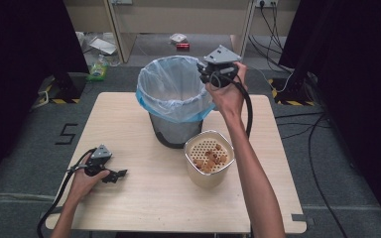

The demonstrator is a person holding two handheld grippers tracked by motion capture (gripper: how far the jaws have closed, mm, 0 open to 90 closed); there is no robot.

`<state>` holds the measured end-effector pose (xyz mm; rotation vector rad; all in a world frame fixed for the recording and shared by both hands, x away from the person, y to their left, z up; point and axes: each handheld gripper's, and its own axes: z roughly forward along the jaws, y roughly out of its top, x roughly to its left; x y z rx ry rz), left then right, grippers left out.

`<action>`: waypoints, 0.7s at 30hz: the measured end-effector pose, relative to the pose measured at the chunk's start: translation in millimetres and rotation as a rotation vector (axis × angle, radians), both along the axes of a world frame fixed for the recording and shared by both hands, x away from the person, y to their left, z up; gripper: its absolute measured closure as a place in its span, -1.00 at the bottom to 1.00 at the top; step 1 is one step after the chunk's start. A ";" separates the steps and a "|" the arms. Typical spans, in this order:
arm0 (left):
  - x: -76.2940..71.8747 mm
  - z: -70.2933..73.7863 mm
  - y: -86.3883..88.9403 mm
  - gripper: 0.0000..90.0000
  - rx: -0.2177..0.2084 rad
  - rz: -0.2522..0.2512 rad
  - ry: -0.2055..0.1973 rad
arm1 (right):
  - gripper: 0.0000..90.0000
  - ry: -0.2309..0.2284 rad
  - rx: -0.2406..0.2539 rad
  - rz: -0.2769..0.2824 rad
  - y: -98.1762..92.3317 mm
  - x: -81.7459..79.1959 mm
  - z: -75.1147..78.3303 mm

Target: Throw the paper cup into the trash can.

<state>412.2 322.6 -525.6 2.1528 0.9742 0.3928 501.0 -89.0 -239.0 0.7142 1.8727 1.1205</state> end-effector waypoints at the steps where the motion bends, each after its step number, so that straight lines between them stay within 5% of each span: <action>1: 0.0 0.0 0.0 -1.00 0.000 0.000 0.000 | 0.32 0.011 -0.004 -0.014 -10.7 -3.2 -2.6; 10: 0.0 0.0 0.0 -1.00 0.000 0.000 0.000 | 0.20 0.064 0.048 -0.068 -60.8 -17.1 -11.9; 21: 0.0 0.1 0.0 -1.00 0.001 0.000 0.001 | 0.01 0.157 0.063 -0.116 -106.3 -24.8 -44.3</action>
